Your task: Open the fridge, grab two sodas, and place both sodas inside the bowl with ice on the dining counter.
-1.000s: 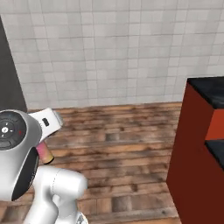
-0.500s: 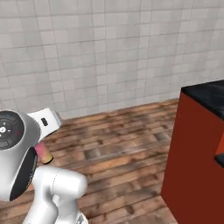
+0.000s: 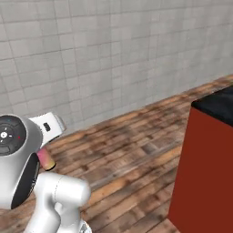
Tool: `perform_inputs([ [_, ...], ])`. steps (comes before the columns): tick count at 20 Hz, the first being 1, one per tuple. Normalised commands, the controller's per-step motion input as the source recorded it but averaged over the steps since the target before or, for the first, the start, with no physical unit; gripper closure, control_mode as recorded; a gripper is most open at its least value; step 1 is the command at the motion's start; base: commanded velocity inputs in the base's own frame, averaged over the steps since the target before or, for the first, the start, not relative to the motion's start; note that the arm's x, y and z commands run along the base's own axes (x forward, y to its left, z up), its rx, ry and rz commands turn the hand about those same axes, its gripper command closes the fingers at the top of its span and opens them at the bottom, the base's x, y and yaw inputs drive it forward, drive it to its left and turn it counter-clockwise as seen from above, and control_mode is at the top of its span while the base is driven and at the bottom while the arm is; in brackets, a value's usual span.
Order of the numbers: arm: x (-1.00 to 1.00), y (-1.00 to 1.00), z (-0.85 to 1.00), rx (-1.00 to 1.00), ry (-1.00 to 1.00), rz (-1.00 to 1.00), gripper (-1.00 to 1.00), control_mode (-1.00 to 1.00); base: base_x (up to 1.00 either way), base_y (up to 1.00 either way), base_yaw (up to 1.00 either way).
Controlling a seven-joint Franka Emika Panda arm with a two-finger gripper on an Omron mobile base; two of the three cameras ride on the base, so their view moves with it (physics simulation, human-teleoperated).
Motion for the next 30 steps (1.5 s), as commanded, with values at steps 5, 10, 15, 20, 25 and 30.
perform_inputs([
  [5,0.00,0.00,0.00,0.00,0.00,0.00,1.00,1.00,0.91,0.59,-0.45],
  [10,0.00,0.00,0.00,0.00,0.00,0.00,1.00,1.00,0.93,0.60,-0.44],
  [15,0.00,0.00,0.00,0.00,0.00,0.00,1.00,1.00,0.99,0.48,-0.43],
  [20,0.00,0.00,0.00,0.00,0.00,0.00,1.00,1.00,1.00,0.39,-0.44],
  [25,0.00,0.00,0.00,0.00,0.00,0.00,1.00,1.00,1.00,0.43,-0.44],
  [30,0.00,0.00,0.00,0.00,0.00,0.00,1.00,1.00,0.99,0.54,-0.44],
])
